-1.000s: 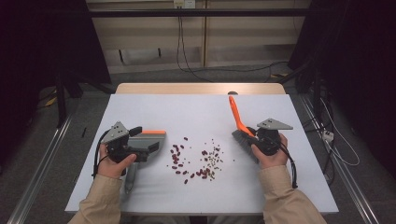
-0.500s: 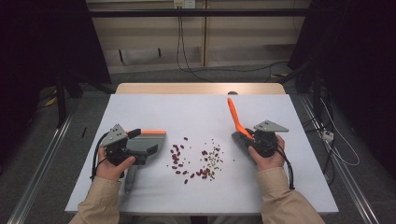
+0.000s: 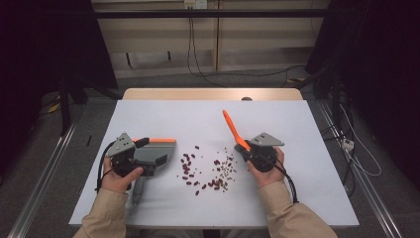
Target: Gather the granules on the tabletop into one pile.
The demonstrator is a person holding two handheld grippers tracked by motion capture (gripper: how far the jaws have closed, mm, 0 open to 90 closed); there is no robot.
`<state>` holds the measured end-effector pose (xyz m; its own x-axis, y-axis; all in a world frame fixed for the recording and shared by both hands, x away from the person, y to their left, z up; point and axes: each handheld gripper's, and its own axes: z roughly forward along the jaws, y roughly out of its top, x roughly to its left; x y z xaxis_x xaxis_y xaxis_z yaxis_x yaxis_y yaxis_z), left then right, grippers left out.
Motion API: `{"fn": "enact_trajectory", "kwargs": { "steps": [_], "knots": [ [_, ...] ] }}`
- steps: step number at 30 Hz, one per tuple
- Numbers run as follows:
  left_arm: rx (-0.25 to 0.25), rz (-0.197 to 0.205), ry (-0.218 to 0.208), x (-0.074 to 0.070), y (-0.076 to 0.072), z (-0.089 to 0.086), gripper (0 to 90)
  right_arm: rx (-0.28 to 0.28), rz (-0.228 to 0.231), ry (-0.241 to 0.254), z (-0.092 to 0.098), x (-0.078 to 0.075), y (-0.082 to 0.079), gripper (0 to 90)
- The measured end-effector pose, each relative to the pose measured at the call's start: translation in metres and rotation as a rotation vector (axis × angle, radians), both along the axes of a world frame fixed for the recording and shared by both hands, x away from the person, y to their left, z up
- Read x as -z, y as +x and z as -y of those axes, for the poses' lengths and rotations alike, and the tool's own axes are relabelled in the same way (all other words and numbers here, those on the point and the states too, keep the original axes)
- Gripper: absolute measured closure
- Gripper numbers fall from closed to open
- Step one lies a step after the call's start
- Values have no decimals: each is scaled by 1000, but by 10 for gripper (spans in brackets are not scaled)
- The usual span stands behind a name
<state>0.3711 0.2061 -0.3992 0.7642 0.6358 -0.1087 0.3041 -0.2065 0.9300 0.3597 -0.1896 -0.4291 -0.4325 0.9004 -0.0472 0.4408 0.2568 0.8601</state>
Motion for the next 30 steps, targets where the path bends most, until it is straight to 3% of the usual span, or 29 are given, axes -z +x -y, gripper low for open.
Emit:
{"fn": "enact_trajectory", "kwargs": {
  "steps": [7,14,20,25,30],
  "knots": [
    [8,-2,-1,0,0,1,44,-20,31,-31,-26,2,1,711],
    [14,0,3,1,0,1,44,-41,41,-35,-35,2,0,710],
    [16,0,-1,0,0,1,45,-46,37,-12,-30,2,-2,708],
    [13,1,-5,0,0,0,45,-51,-12,33,-13,0,1,702],
    [14,-4,-7,0,0,1,44,-56,-34,-8,-4,-2,2,696]
  ]
}}
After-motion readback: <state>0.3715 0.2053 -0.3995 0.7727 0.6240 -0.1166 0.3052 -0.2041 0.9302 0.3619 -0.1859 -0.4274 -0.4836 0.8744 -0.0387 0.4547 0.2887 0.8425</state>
